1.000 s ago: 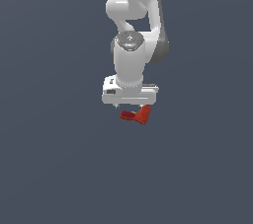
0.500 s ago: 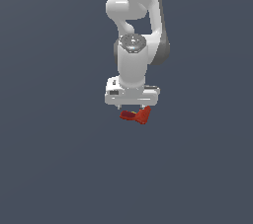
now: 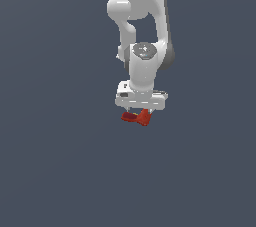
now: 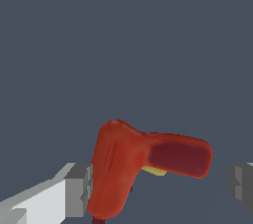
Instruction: Pick up the object and move it to a goal position.
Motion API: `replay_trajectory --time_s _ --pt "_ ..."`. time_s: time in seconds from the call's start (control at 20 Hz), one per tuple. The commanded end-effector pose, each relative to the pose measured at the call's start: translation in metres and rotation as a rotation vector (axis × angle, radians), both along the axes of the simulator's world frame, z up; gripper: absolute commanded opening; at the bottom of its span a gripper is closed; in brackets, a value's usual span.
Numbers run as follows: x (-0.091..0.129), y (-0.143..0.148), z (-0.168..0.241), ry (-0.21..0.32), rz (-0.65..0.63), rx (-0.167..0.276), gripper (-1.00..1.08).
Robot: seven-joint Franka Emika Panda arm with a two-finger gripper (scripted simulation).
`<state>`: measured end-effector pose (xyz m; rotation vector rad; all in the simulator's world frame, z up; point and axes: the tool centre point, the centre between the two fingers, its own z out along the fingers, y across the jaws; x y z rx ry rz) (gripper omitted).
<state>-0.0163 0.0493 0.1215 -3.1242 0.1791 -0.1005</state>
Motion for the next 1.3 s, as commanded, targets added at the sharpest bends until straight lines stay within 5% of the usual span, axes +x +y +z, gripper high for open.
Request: replay_trajectory --time_s 0.0,0.75,1.25 --pt "-0.006 0.01 -0.012 -0.018 -0.032 0.0 1.08" --pt "-0.046 0.046 -0.061 -0.155 -0.228 -0.017 1.08" --pt "-0.055 0.049 -0.067 -0.195 -0.272 -0.023 1.08"
